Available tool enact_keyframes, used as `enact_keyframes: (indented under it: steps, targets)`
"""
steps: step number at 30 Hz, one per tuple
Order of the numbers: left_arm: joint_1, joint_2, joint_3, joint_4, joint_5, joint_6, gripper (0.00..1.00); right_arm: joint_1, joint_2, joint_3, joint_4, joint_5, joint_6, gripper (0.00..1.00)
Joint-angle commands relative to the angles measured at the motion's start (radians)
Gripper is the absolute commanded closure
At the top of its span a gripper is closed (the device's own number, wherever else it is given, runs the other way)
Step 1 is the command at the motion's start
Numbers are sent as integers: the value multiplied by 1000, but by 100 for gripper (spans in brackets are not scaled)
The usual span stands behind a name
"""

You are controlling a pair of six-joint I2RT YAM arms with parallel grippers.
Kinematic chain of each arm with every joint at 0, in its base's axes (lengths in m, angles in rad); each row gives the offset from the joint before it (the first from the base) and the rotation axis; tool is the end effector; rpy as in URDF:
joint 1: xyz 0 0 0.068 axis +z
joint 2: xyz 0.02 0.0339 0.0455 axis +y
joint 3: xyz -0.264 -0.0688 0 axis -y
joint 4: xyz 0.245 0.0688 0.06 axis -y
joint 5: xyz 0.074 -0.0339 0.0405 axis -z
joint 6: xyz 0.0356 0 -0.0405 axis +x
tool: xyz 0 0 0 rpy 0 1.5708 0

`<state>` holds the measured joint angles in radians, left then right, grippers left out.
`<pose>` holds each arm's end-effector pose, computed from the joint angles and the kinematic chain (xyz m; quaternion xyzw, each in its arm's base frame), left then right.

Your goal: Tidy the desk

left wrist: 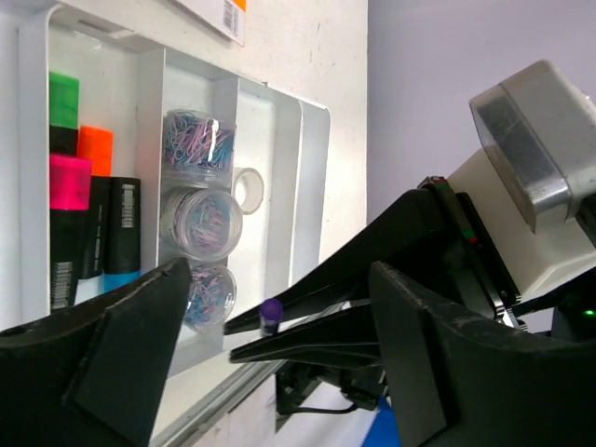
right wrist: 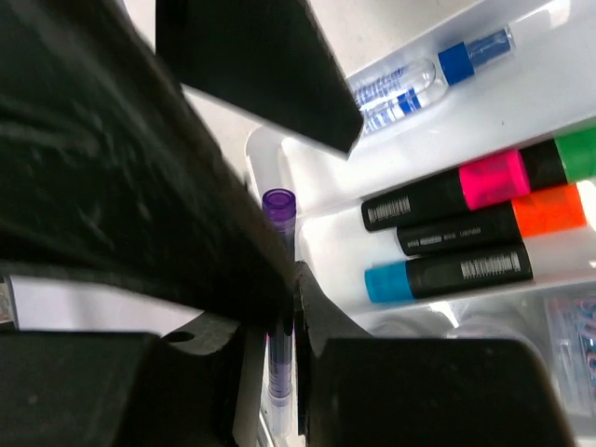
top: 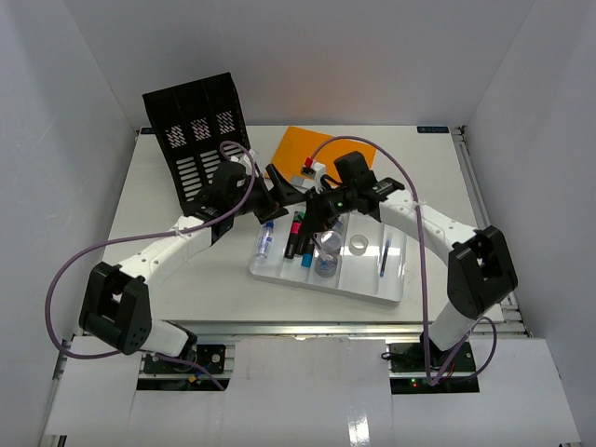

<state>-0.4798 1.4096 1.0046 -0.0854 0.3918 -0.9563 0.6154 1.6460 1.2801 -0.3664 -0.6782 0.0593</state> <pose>0.2783 -0.1601 0.2823 -0.1012 0.8411 -0.4576 0.2701 0.2857 0.2294 0.2771 -0.3666 0.7911 0.4138 0.2617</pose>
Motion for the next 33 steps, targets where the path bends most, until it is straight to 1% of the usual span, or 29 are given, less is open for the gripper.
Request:
enact_keyframes:
  steps: [1,4,8,11,13,16,19,22,26,28,31,33]
  targets:
    - [12,-105,-3,72,14,128,2,-63,-143,-77,5,54,-53,92]
    - [18,-142,0,47,4,274,2,-150,-201,-131,17,71,-28,92]
    - [21,-216,-22,27,-23,454,2,-370,-291,-230,52,129,45,92]
    - [23,-258,-56,26,-70,551,2,-474,-307,-285,37,178,85,92]
    - [23,-280,-91,34,-113,618,2,-523,-326,-344,44,208,106,92]
    - [24,-315,-133,47,-146,675,2,-605,-344,-392,69,252,157,92]
    - [24,-341,-174,63,-162,708,2,-679,-332,-412,79,254,191,92]
    - [24,-373,-232,81,-184,732,2,-710,-296,-421,82,254,200,90]
    - [24,-429,-315,129,-217,736,2,-714,-293,-429,92,259,188,79]
    - [24,-467,-353,162,-226,738,2,-714,-300,-435,97,253,178,76]
    - [24,-500,-368,160,-238,743,2,-714,-305,-451,109,241,176,75]
    - [23,-516,-374,159,-245,749,2,-714,-305,-460,113,245,172,72]
